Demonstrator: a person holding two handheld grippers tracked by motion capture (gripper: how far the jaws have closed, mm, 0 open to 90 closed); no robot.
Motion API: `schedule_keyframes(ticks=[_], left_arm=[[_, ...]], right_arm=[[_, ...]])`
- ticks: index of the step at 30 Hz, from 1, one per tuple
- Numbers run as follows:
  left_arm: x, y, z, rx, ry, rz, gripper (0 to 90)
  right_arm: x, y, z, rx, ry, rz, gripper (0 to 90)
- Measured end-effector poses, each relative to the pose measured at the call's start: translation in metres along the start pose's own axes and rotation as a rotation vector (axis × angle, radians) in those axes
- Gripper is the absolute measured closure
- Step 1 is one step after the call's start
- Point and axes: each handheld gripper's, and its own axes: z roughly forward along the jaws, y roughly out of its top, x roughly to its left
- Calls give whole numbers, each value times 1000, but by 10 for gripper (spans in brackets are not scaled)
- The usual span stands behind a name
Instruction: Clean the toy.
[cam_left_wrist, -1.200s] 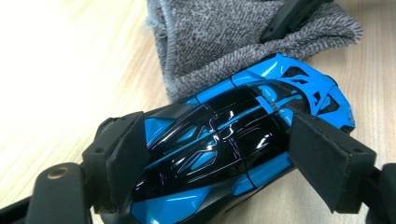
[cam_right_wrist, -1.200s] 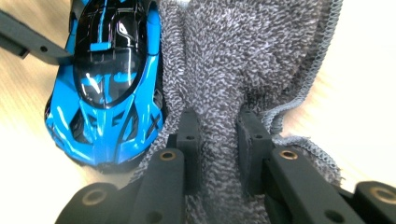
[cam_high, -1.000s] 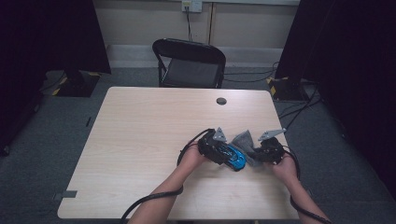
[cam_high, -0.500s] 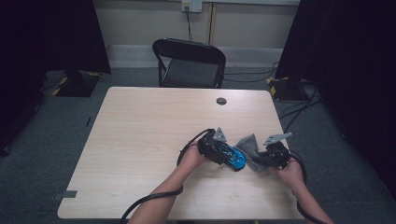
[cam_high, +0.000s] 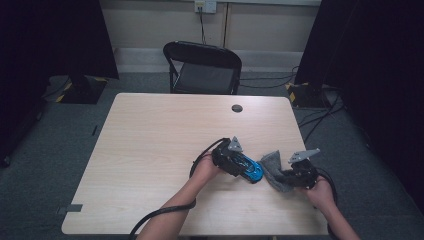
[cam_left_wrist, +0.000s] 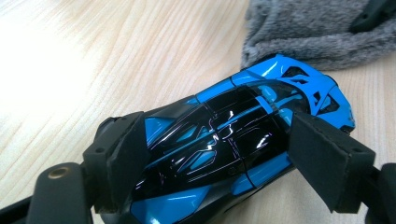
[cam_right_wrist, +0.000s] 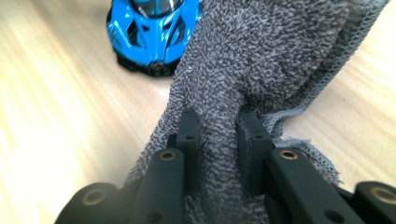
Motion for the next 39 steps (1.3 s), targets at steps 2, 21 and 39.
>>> schedule_keyframes(ticks=[2, 21, 39], left_arm=[[0, 0, 0, 0, 0, -1, 199], [0, 0, 0, -2, 3, -4, 199], [0, -2, 0, -13, 5, -3, 199]], right_arm=[[2, -3, -3, 2, 5, 1, 739], [-7, -3, -46, -128, 2, 74, 743], [-40, 77, -13, -172, -94, 79, 743]])
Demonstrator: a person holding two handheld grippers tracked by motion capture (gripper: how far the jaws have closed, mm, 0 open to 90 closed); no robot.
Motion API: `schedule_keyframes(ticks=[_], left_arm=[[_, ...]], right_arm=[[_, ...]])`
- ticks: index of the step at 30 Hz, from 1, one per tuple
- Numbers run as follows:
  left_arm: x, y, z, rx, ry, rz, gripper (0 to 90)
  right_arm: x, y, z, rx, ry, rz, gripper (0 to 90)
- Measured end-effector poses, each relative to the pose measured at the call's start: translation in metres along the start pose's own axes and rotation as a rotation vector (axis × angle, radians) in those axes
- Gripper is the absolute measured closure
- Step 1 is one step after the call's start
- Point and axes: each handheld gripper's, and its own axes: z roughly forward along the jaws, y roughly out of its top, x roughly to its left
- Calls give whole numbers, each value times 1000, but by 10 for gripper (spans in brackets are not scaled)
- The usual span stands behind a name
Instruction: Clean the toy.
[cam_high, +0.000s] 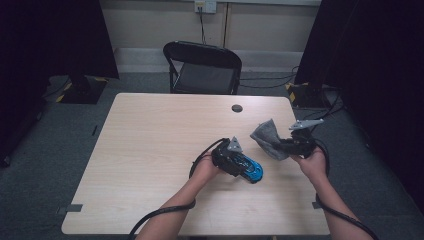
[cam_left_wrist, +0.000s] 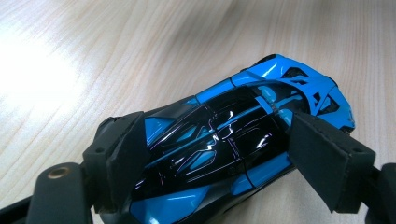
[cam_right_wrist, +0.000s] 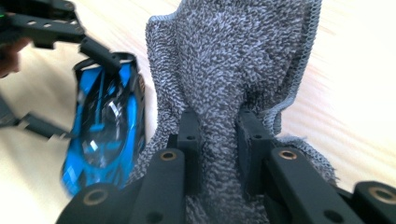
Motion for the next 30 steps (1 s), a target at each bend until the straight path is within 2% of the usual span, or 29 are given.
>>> schedule_keyframes(ticks=[8, 9, 20, 25, 27, 29, 30], left_arm=[[0, -1, 0, -5, 0, -2, 197], [0, -1, 0, -5, 0, -2, 196], [-3, -1, 1, -16, 8, -16, 191], [-1, -1, 1, -11, 4, -9, 190], [-1, -1, 1, -9, 3, -7, 190], [-1, -1, 1, -9, 3, -6, 190], [0, -1, 1, -7, 4, -3, 190]], right_arm=[[1, 20, 41, 18, 7, -33, 742], [2, 22, 47, 20, 20, -38, 742], [22, 37, 103, 106, 70, -120, 737], [29, 36, 119, 141, 105, -159, 731], [32, 34, 123, 157, 88, -186, 713], [32, 34, 123, 153, 85, -183, 693], [32, 33, 123, 146, 75, -172, 626]])
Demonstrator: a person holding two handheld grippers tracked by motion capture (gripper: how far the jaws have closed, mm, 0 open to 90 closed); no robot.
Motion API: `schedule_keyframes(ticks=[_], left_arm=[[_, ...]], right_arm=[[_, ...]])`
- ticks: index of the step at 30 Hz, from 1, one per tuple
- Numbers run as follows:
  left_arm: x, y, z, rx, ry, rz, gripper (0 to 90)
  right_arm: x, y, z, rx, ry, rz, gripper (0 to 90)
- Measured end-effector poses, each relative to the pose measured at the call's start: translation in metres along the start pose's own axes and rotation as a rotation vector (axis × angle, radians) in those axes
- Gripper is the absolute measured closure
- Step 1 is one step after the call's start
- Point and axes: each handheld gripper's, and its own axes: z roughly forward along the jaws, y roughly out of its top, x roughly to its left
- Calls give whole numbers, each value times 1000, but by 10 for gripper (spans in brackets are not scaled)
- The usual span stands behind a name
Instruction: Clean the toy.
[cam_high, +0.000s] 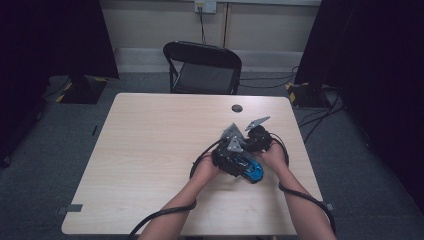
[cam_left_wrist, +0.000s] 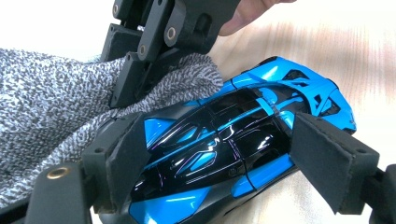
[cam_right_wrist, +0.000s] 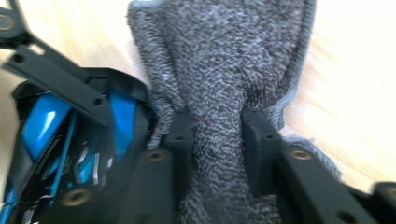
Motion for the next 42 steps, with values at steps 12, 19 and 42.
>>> schedule_keyframes(ticks=[12, 19, 42], left_arm=[[-1, -1, 0, -10, 1, -7, 190], [-1, -1, 0, -13, 3, -8, 190], [-1, -1, 0, -11, 2, -3, 191]], right_arm=[[-5, -9, -12, -46, -43, 109, 452], [-3, -11, -7, -52, -30, 155, 495], [3, -20, -12, -23, -3, 25, 738]])
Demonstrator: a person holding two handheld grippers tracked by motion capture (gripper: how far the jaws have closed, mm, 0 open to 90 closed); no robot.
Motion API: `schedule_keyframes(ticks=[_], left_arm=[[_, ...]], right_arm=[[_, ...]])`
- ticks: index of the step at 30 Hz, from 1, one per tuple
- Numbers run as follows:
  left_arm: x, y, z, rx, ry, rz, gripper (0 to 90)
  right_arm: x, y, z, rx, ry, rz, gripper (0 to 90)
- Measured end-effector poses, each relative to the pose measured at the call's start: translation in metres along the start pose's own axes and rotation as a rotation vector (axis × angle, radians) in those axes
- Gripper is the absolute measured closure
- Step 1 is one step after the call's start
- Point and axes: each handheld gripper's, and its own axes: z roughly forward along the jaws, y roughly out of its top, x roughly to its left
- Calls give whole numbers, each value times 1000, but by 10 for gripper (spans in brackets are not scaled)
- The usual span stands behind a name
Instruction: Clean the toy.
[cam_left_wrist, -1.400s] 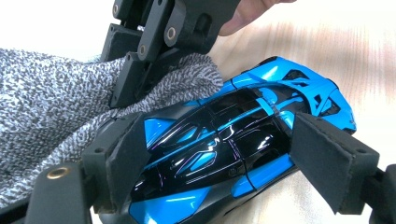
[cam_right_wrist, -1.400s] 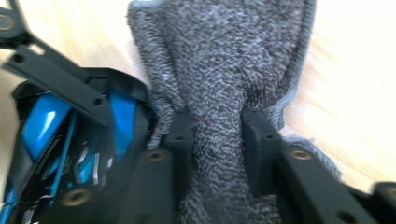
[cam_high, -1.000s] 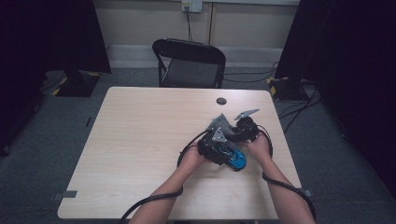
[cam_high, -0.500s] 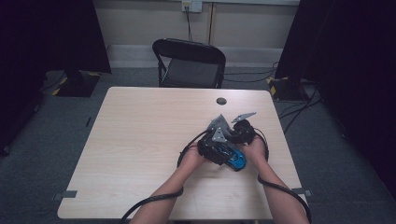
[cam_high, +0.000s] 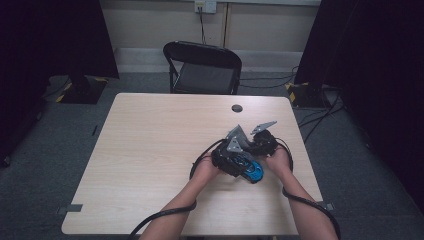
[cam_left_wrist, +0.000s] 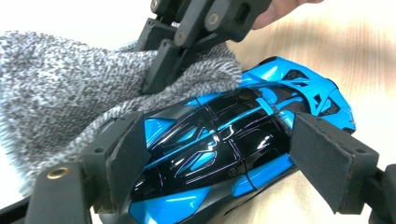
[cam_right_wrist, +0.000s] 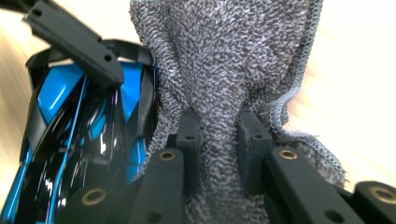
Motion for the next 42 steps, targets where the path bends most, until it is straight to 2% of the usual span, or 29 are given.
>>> schedule_keyframes(ticks=[3, 12, 32, 42], left_arm=[[0, 0, 0, 1, -1, 1, 191], [0, 0, 0, 3, -1, 0, 191], [0, 1, 0, 3, 0, -5, 191], [-1, 2, 1, 6, 0, -5, 191]], right_arm=[[-1, -3, -3, 5, 7, -13, 738], [-4, -14, -13, 6, 30, -7, 738], [-4, -38, -34, 6, 42, -16, 736], [-3, -53, -45, -6, 43, 1, 736]])
